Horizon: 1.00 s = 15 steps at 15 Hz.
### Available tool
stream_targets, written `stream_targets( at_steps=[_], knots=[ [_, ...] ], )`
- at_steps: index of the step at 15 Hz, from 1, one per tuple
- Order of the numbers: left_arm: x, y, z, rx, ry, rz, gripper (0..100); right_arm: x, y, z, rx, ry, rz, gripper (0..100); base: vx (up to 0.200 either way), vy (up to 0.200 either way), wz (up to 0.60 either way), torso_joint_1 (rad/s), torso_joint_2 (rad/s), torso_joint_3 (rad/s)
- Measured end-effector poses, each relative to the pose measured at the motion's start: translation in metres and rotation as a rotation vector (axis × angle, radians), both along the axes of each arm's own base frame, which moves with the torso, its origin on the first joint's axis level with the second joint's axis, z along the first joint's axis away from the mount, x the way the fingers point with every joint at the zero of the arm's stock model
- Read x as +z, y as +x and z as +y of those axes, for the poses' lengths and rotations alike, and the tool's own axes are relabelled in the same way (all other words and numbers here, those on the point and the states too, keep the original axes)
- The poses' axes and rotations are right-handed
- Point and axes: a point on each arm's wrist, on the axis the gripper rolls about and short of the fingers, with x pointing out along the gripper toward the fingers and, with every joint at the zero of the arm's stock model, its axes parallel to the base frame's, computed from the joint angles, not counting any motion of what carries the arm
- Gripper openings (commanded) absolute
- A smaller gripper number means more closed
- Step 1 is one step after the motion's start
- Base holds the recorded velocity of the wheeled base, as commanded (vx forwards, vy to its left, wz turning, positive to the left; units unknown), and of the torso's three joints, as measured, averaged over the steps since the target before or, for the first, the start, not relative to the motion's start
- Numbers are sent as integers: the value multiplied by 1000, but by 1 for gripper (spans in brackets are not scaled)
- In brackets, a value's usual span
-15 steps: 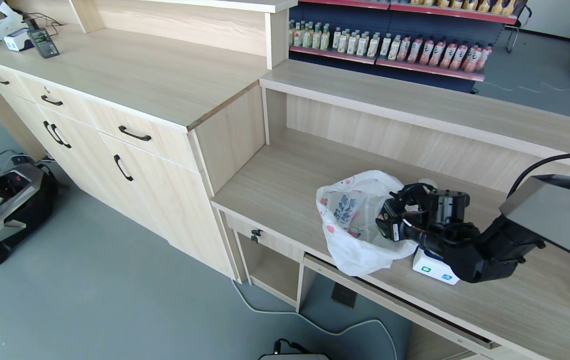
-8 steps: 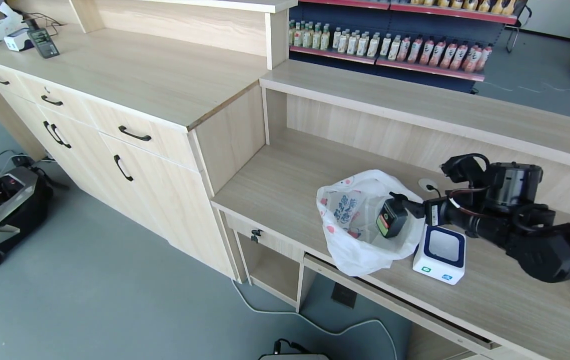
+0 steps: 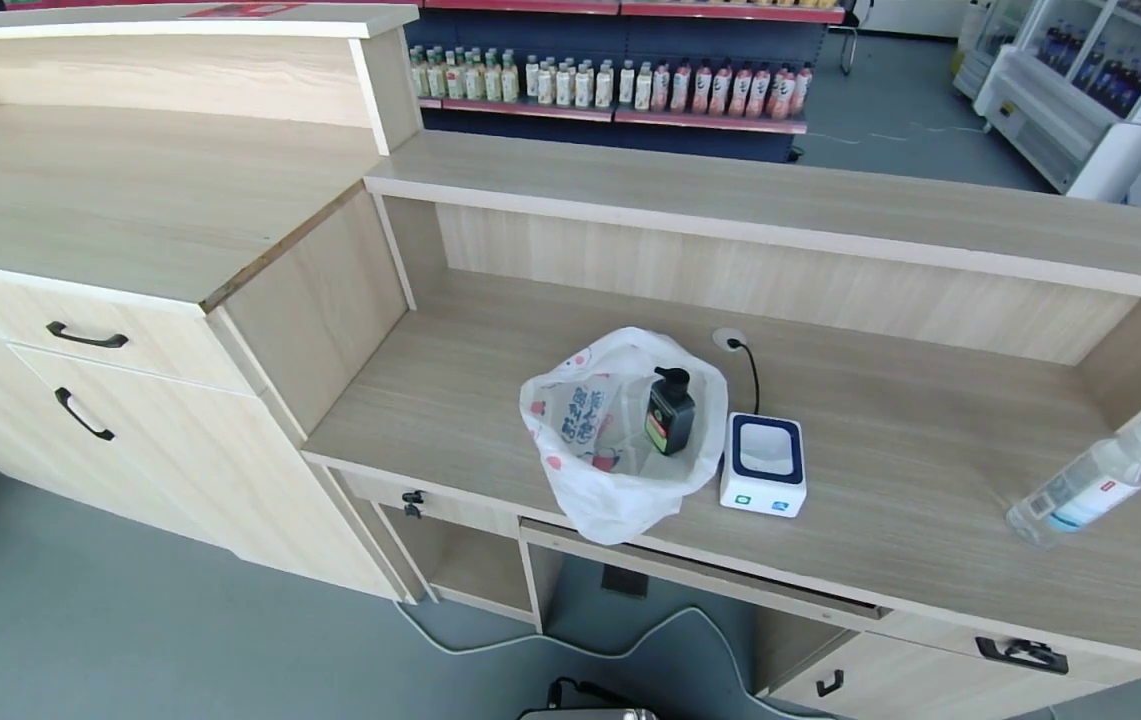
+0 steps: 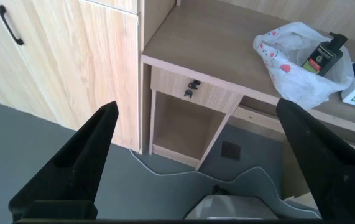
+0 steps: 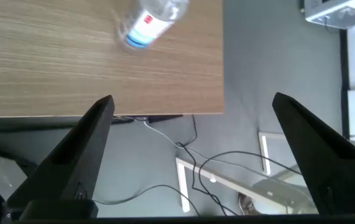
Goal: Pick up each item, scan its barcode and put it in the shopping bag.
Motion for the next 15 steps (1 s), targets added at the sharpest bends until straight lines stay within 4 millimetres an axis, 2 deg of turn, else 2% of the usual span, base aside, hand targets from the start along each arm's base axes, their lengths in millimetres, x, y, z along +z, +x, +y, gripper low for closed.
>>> stream_targets(
  at_steps=[2,4,8,11,15],
  knots=[
    [0,0,0,0,0,0,100,3,-6,-5,-69,24,-61,100,0,0,0,0,0,0],
    [0,0,0,0,0,0,100,-1,3,-13,-120,81,-133,100,0,0,0,0,0,0],
    [0,0,0,0,0,0,100,-38,44,-37,-150,217,-202,100,0,0,0,0,0,0],
    [0,0,0,0,0,0,100,-62,73,-45,-116,238,-258,100,0,0,0,0,0,0],
    [0,0,0,0,0,0,100,-87,90,-45,-98,261,-240,100,0,0,0,0,0,0]
  ],
)
